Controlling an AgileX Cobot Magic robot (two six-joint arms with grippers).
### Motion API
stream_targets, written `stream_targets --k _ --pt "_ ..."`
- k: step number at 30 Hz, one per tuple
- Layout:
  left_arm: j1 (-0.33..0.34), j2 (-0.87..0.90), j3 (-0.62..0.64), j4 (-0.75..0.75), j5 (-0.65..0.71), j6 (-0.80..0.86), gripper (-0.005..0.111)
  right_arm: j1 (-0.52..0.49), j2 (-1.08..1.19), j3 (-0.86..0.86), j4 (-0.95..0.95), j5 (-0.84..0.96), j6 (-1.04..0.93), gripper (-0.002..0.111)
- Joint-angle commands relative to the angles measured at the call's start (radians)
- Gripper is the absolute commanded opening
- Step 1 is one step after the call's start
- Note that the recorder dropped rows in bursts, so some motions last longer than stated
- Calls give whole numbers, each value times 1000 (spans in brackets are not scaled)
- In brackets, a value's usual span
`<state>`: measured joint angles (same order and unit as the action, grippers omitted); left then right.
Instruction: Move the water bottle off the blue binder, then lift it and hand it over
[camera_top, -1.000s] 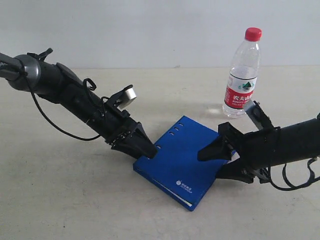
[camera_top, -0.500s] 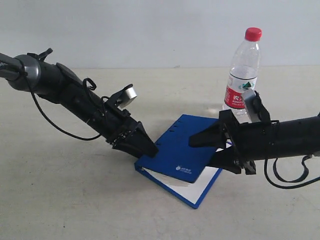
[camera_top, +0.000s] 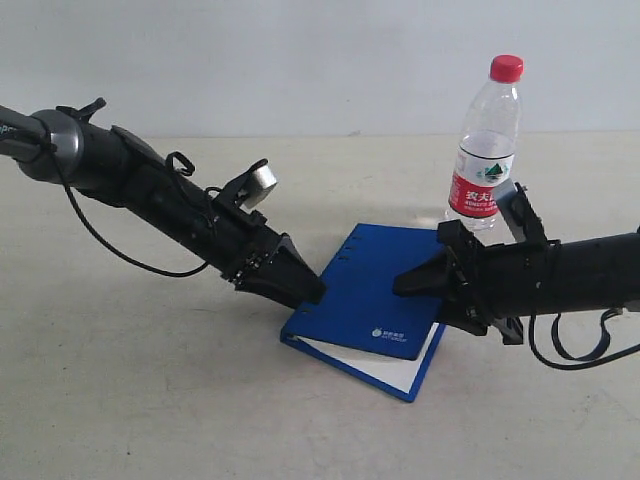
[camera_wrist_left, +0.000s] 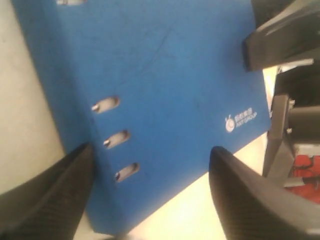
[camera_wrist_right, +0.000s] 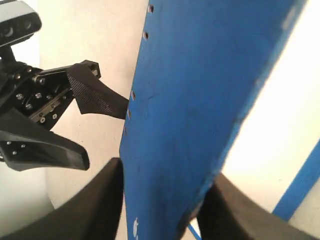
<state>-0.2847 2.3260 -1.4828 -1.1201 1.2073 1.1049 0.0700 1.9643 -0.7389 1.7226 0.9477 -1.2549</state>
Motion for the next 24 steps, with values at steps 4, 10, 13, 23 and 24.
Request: stream_targets --k 4,10,13,23,24 --pt "-7 0 6 -44 14 18 62 0 2 -2 22 -27 -45 30" --pt "-4 0 6 -57 14 52 62 0 2 -2 22 -179 -48 0" --pt "-2 0 6 -64 14 87 62 0 2 -2 22 -221 -128 0" --pt "86 0 4 -103 14 152 62 0 2 -2 22 -80 -438 0" --pt "95 0 4 -103 14 162 62 0 2 -2 22 -39 -456 0"
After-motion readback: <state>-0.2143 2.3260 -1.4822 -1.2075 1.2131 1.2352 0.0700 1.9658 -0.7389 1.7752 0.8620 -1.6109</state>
